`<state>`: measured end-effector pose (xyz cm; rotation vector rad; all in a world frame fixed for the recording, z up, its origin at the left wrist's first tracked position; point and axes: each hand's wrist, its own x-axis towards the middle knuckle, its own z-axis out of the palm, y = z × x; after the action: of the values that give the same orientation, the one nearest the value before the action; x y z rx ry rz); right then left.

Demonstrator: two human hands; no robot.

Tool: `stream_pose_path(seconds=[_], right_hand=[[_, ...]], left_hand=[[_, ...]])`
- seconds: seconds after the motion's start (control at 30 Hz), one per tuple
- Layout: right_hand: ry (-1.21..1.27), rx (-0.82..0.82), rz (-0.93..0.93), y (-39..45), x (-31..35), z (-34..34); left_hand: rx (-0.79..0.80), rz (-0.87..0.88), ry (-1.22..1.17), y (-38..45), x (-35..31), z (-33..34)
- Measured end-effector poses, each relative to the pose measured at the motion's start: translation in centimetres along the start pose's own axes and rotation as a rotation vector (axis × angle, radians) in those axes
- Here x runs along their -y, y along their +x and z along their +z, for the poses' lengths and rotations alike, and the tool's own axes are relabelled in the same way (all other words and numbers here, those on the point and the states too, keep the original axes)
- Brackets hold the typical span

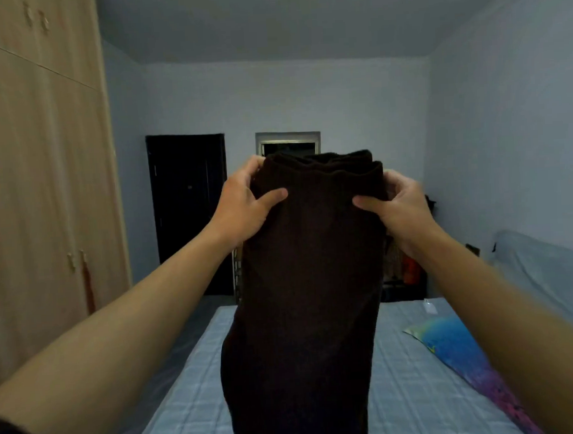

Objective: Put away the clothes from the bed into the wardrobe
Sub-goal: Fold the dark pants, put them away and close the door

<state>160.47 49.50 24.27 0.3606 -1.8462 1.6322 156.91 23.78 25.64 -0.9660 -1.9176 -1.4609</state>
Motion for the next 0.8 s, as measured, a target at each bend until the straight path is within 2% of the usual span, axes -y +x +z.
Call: stream_pose_path(seconds=[0.13,0.33,0.43,0.53,0.67,0.8], right_hand=[[0.052,0.011,-0.141,1.4,0.7,0.6],[0.039,0.113,-0.193,-2.4,0.7,-0.5],[0.046,0.185,-0.134,-7.2,-1.5,-1.5],[0.009,0.261,-0.020,-14.7,-5.8,-3.2],[-0.064,0.449,0.225,-27.7,-12.6,-5.9],[-0.113,0.531,0.433,-39.7,-17.8,-7.6]], left_hand=[[-0.035,0.128,-0.002,1.5,0.1,-1.3],[-0.003,0.130,-0.020,-2.2,-1.7,-1.4],[0.062,0.006,-0.038,-7.2,-1.6,-0.5],[0.144,-0.167,-0.055,-15.8,-0.5,1.6],[0.321,-0.359,-0.019,-30.5,1.4,4.4],[0.432,-0.570,0.048,-42.7,3.3,7.4]])
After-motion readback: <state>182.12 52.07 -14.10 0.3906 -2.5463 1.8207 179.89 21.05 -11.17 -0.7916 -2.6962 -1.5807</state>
